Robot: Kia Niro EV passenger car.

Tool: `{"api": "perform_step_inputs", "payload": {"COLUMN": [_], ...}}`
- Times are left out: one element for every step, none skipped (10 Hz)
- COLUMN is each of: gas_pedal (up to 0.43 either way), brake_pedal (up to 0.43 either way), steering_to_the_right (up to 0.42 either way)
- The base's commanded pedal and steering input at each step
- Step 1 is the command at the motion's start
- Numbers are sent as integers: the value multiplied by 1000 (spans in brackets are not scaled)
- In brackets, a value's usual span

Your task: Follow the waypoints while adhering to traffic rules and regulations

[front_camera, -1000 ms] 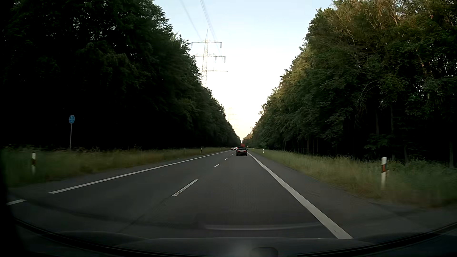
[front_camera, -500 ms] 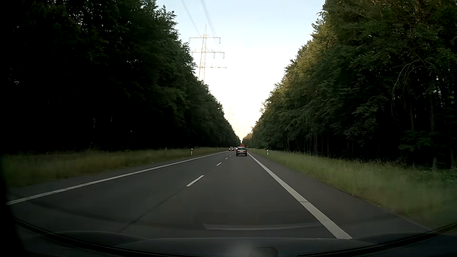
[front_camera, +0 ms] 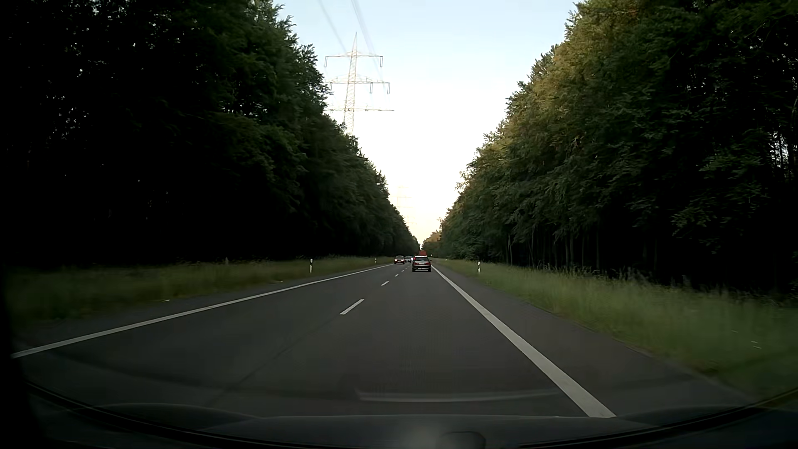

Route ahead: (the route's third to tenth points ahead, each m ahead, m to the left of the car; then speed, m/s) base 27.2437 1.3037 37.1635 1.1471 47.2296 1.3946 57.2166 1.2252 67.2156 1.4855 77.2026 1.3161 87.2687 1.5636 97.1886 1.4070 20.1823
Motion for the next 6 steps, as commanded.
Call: {"api": "perform_step_inputs", "payload": {"gas_pedal": [79,79,79,67,67,67], "brake_pedal": [18,24,18,24,24,18], "steering_to_the_right": [2,2,2,2,2,2]}}
